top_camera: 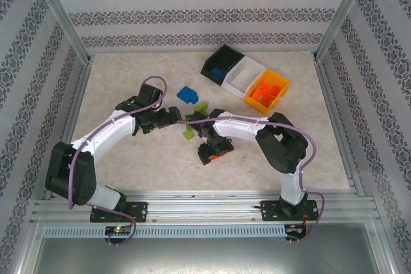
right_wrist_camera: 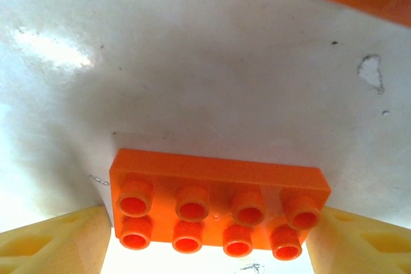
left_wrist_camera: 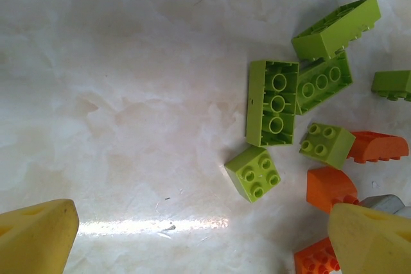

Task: Sort the legos into containers by color

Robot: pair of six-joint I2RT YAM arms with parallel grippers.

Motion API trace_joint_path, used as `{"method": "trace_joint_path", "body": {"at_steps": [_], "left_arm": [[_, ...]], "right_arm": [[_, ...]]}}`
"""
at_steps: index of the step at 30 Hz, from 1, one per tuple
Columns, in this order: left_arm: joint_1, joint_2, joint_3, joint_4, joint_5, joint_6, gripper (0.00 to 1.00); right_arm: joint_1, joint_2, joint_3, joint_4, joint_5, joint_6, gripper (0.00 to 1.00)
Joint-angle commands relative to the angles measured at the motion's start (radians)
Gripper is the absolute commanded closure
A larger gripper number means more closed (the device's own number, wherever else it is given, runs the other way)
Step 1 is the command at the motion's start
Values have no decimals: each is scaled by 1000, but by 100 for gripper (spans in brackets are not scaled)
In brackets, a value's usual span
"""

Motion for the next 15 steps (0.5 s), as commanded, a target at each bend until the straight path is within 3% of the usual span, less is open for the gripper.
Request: {"method": "trace_joint_path", "body": {"at_steps": [1, 9, 15], "left_arm": [[14, -39, -18, -33, 11, 26, 0], [26, -79, -57, -31, 11, 30, 0], [37, -97, -80, -24, 17, 36, 0]], "right_arm": [[2, 43, 3, -4, 75, 21, 22], [2, 68, 37, -11, 73, 34, 21], [3, 74, 35, -19, 79, 48, 31]]}}
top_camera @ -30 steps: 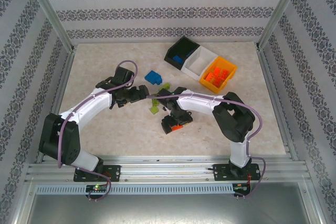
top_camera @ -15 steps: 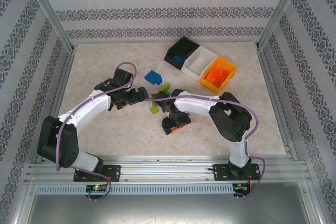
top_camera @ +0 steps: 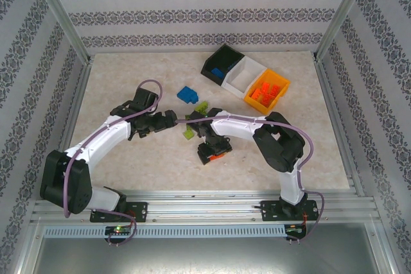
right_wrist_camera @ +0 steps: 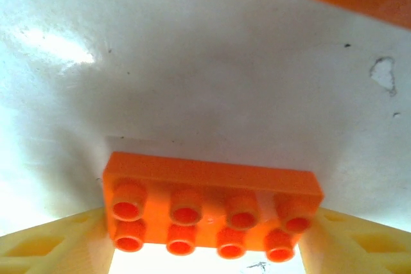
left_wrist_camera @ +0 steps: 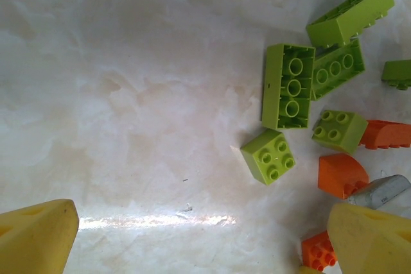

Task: Sort the legos into containers by color

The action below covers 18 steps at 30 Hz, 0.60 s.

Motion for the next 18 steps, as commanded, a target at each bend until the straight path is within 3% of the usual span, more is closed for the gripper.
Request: {"method": "trace_joint_path", "body": {"at_steps": [1, 10, 18], "left_arm": [[15, -27, -17, -17, 9, 27, 0], [25, -32, -30, 1, 14, 36, 0], [27, -34, -30, 25, 11, 23, 0]], "right_arm": [[0, 42, -4, 15, 91, 40, 33], [-15, -30, 7, -30, 116, 49, 36], [-145, -146, -9, -38, 44, 54, 36]]}}
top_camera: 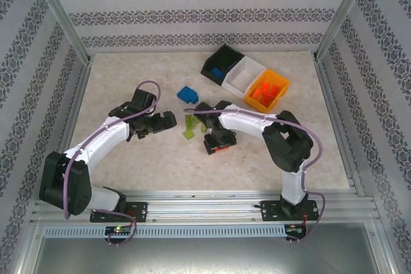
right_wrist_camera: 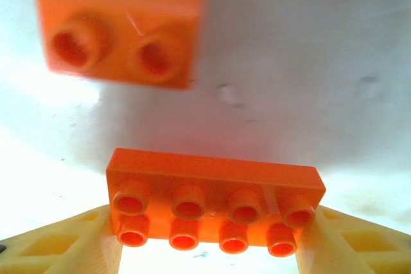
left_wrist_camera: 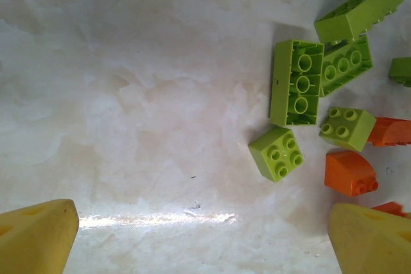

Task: Sort the legos into containers by color

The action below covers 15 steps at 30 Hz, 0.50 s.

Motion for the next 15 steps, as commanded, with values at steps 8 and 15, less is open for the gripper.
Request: {"method": "trace_joint_path", "body": {"at_steps": [8, 15], "left_arm": [[13, -2, -14, 71, 16, -9, 0], [13, 63, 42, 82, 39, -5, 0]], "right_arm": [[-244, -135, 46, -35, -77, -16, 36], [-468, -130, 149, -19, -158, -26, 36]]}}
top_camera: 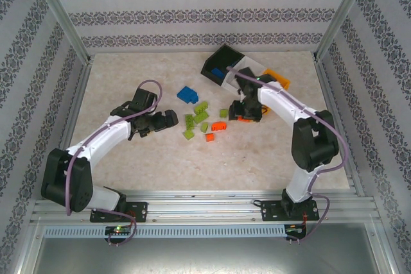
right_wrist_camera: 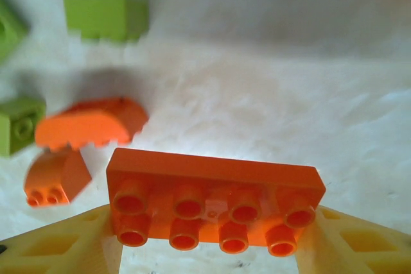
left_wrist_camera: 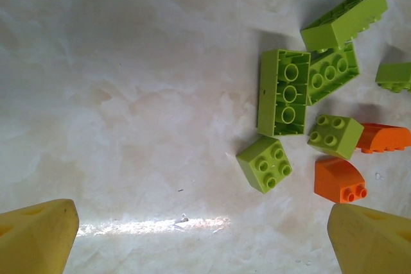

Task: Sort the legos into containers by color

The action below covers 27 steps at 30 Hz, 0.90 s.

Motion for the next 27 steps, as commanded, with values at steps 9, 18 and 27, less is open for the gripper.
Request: {"method": "trace_joint_path", "body": {"at_steps": [9, 18, 27], "left_arm": [[13, 98, 103, 23, 30, 4, 0], [12, 147, 189, -17, -10, 27, 0], [13, 182, 243, -28, -28, 24, 0]], "right_arm": [[-264, 144, 278, -3, -56, -27, 36], [-347, 352, 533, -48, -13, -61, 35], [-385, 466, 670, -80, -35, -71, 24]]}}
